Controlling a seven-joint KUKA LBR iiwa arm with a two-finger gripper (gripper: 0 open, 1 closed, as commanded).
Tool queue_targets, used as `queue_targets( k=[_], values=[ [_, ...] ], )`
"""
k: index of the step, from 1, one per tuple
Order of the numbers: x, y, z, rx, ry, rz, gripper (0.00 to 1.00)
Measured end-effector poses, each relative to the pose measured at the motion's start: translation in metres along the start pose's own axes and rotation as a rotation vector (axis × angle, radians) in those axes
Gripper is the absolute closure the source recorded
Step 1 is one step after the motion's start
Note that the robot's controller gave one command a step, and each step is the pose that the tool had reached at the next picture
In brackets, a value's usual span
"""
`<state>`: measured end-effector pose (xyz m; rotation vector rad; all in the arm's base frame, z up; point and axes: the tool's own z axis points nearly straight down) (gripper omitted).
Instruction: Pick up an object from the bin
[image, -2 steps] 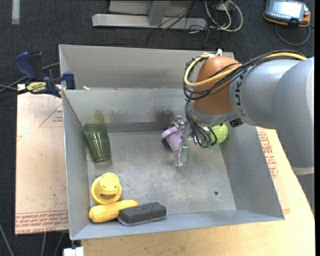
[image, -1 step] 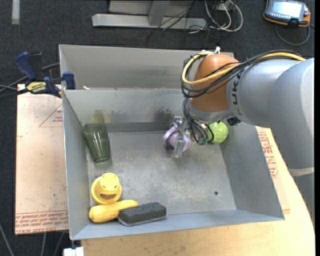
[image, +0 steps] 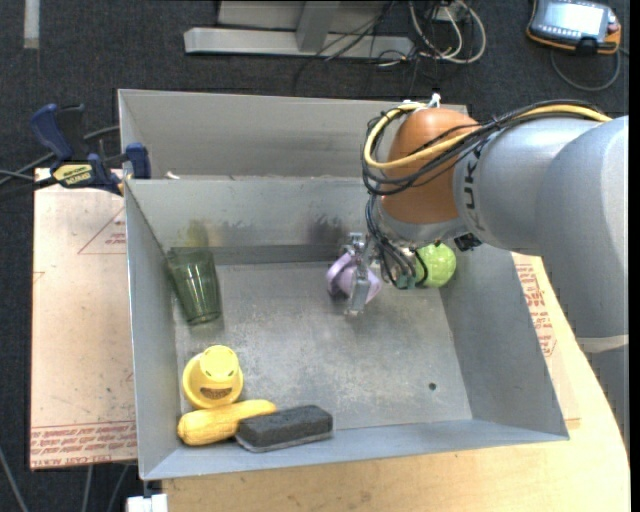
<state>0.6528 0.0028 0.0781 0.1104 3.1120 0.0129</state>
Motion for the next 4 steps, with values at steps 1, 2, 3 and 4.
queue_targets(
  k=[1, 2, 3, 4],
  values=[
    [0.003, 0.001, -0.04, 0.001, 0.012, -0.006, 1.0],
    [0.003, 0.008, -0.108, 0.0, 0.0, -0.016, 1.0],
    [0.002, 0.01, -0.141, 0.0, 0.007, -0.018, 1.0],
    [0.008, 0.023, -0.355, -0.001, -0.002, 0.089, 1.0]
  ],
)
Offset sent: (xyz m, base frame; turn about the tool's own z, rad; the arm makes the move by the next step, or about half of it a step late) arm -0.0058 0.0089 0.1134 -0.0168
